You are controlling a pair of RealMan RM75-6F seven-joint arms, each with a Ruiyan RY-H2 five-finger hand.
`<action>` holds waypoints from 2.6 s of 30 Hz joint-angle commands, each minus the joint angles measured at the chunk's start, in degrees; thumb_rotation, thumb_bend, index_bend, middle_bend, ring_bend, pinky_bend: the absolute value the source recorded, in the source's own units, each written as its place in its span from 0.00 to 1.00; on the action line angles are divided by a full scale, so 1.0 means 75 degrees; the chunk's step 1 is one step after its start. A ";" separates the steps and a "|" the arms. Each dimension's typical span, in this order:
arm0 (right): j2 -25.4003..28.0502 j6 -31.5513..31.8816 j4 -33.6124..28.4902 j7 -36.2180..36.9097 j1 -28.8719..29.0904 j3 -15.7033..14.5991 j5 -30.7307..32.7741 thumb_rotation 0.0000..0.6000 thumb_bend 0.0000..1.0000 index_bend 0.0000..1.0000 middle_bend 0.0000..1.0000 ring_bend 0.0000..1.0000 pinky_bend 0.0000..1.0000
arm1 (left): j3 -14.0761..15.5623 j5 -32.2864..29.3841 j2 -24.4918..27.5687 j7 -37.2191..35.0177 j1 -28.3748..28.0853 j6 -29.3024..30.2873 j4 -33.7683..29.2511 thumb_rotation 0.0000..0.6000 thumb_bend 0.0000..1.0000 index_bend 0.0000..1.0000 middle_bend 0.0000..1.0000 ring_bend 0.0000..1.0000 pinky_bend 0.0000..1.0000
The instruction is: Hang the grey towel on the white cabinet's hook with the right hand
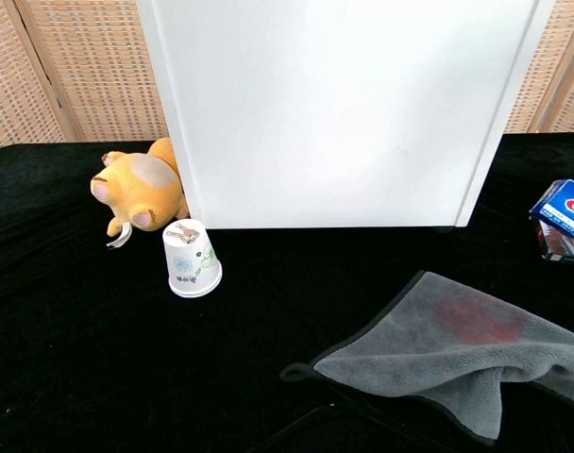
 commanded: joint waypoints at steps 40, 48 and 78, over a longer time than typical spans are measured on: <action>-0.1369 -0.8230 -0.1599 -0.1864 0.4936 0.0635 0.3238 1.00 0.00 0.06 0.87 0.80 0.84 | -0.0293 -0.1100 -0.0369 0.0596 -0.0508 -0.1226 0.0383 1.00 0.00 0.00 0.00 0.00 0.00; -0.1915 -0.8075 -0.1261 -0.2917 0.5355 0.0350 0.4544 1.00 0.04 0.06 0.88 0.80 0.84 | -0.0274 -0.1100 -0.0412 0.0675 -0.0529 -0.1246 0.0389 1.00 0.00 0.00 0.00 0.00 0.00; -0.2061 -0.7041 -0.0997 -0.2286 0.4993 -0.0021 0.4156 1.00 0.56 0.72 0.96 0.86 0.86 | -0.0221 -0.1057 -0.0465 0.0762 -0.0535 -0.1210 0.0386 1.00 0.00 0.00 0.00 0.00 0.00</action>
